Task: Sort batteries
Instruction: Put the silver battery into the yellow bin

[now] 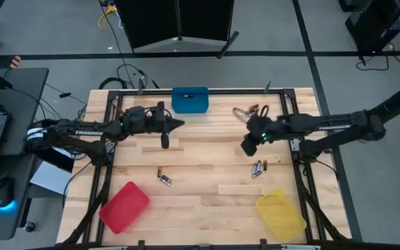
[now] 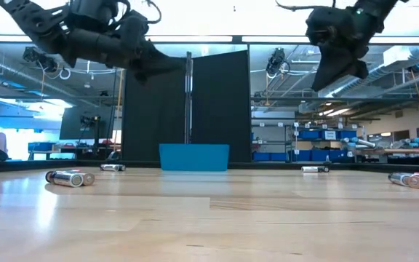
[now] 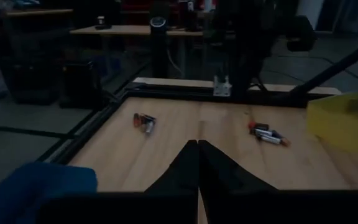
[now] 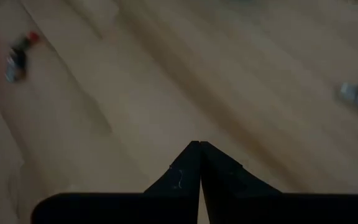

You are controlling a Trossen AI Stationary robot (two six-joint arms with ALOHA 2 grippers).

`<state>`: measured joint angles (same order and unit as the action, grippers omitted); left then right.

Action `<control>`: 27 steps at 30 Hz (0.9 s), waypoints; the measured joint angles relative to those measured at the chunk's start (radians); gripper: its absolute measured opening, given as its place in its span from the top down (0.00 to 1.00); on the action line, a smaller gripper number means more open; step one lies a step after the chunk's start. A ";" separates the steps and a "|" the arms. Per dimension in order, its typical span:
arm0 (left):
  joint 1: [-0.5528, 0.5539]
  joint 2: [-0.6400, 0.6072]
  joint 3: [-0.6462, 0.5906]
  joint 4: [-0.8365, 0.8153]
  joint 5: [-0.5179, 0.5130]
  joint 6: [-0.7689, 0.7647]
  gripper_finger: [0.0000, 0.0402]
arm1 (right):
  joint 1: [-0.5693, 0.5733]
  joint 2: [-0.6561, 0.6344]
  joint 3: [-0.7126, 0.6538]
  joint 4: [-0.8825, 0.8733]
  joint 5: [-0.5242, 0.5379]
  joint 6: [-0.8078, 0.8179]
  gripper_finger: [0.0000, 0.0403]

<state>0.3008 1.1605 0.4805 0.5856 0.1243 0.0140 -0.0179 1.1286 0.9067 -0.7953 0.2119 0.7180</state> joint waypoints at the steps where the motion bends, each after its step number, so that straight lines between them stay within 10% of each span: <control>1: -0.006 0.000 -0.009 0.010 0.000 0.000 0.98 | 0.023 0.030 0.020 -0.034 0.000 0.042 0.95; 15: -0.029 0.005 -0.042 0.027 -0.004 0.001 0.98 | 0.241 0.294 0.067 -0.172 -0.136 0.647 0.79; 27: -0.029 0.012 -0.042 0.052 -0.004 0.002 0.98 | 0.245 0.442 0.067 -0.227 -0.191 0.780 0.65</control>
<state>0.2714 1.1725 0.4389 0.6371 0.1205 0.0159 0.2269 1.5707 0.9737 -1.0222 0.0209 1.4983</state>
